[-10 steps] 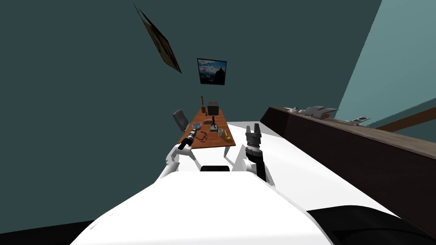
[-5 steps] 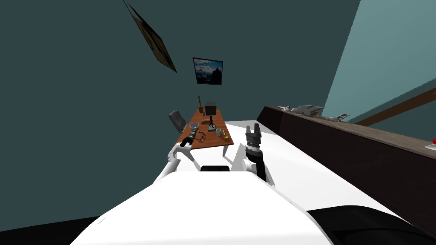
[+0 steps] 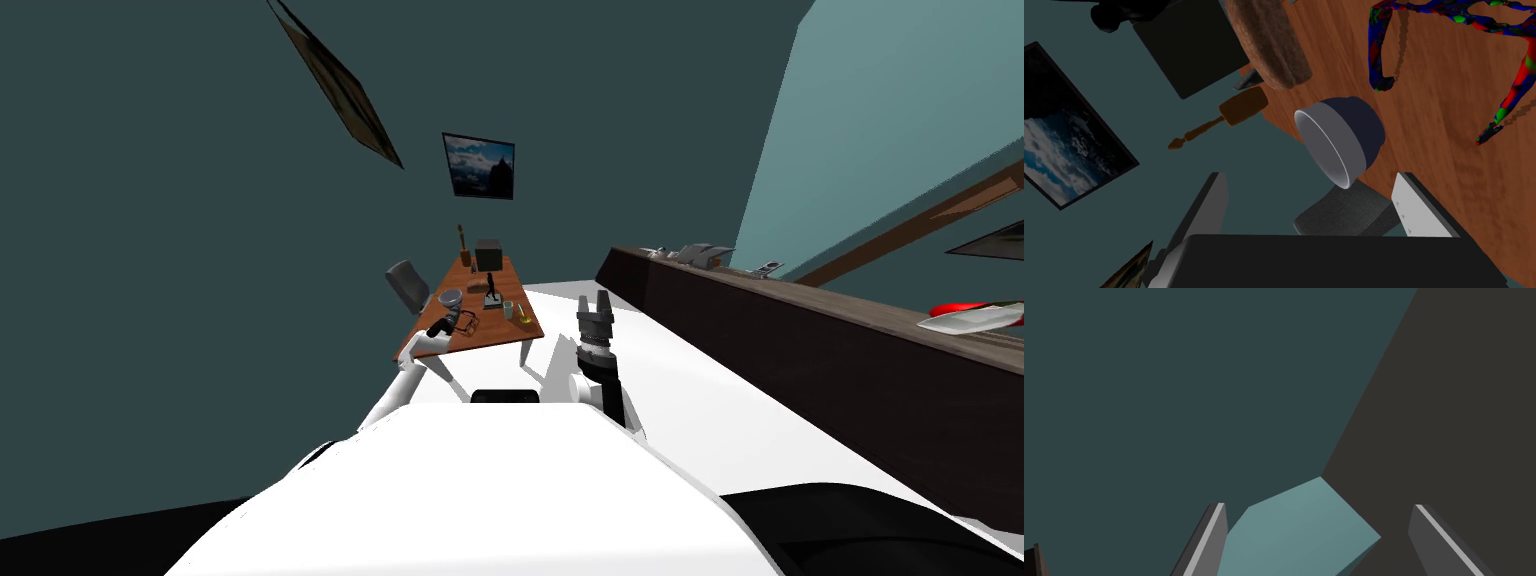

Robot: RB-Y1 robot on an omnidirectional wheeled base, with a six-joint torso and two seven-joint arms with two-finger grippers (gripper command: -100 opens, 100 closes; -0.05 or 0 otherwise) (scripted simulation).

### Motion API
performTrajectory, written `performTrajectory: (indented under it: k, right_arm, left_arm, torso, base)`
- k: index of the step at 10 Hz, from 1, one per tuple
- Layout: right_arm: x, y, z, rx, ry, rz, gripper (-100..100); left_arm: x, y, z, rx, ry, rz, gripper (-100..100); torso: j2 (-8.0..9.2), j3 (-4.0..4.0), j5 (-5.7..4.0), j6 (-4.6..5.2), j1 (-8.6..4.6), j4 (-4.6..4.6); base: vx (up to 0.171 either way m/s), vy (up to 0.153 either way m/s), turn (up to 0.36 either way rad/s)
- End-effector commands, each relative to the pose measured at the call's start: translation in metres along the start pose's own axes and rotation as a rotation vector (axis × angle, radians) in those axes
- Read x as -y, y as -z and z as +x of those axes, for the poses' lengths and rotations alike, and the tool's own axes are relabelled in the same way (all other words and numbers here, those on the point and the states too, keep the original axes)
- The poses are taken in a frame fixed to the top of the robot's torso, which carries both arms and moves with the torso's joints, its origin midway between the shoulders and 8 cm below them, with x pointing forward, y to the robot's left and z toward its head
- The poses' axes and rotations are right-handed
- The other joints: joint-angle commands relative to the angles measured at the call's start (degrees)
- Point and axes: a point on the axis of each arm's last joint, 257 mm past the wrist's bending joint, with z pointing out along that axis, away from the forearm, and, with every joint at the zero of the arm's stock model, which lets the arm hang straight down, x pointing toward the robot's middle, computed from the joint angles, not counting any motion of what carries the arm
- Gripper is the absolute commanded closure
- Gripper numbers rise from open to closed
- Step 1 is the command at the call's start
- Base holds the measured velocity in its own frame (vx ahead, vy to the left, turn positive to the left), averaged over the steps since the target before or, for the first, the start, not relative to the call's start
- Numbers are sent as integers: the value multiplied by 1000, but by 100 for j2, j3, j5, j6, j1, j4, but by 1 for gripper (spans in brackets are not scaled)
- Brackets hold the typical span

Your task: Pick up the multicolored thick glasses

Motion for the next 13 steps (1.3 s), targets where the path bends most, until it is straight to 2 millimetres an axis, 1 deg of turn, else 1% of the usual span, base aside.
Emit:
performTrajectory:
  k: [1,2,3,4,5,6,7,8,9,10,11,12,13]
  right_arm:
    - [0,0,0,0,0,0,0]
    - [0,0,0,0,0,0,0]
    - [0,0,0,0,0,0,0]
    - [0,0,0,0,0,0,0]
    - [0,0,0,0,0,0,0]
    - [0,0,0,0,0,0,0]
    - [0,0,0,0,0,0,0]
    - [0,0,0,0,0,0,0]
    - [0,0,0,0,0,0,0]
    - [0,0,0,0,0,0,0]
    - [0,0,0,0,0,0,0]
    - [0,0,0,0,0,0,0]
    - [0,0,0,0,0,0,0]
  left_arm:
    - [-14,-5,-1,-1,-3,-54,-100]
    - [-20,-11,-5,1,-7,-95,-100]
    - [-28,-11,-4,-1,-7,-118,-100]
    - [-39,-17,-7,0,-11,-167,-100]
    - [-43,-16,-7,-1,-10,-181,-100]
    - [-55,-20,-10,0,-14,-234,-100]
    - [-57,-20,-10,-1,-14,-242,-100]
    - [-68,-22,-13,-1,-16,-295,-100]
    - [-71,-22,-13,-1,-16,-302,-100]
    - [-83,-23,-16,-1,-19,-356,-100]
    - [-84,-23,-16,-2,-19,-360,-100]
    - [-95,-24,-19,-2,-21,-412,-100]
    - [-96,-23,-18,-2,-21,-416,-100]
  torso:
    - [0,0,0,0,0,0]
    - [0,0,0,-2,2,0]
    - [-2,-1,0,0,0,0]
    - [-3,-2,0,-1,1,-1]
    - [-3,-2,0,-1,1,-1]
    - [-2,-1,0,-3,4,-1]
    - [-6,-3,0,0,3,-1]
    - [-7,-4,1,-3,5,-1]
    - [-6,-3,1,-1,3,-1]
    - [-4,-2,0,-2,4,-1]
    - [-4,-2,0,-2,4,-1]
    - [-6,-3,0,-2,5,-1]
    - [-10,-5,0,-1,4,-2]
  base:
    - [-14,-16,-49]
    - [-12,-22,-92]
    - [-5,-18,-79]
    - [-7,-19,-88]
    - [-6,-12,-47]
    - [6,-15,-94]
    - [6,-9,-60]
    - [0,-15,-85]
    - [-4,-14,-65]
    - [-5,-13,-62]
    - [7,-10,-71]
    - [16,-12,-111]
    - [23,7,-22]
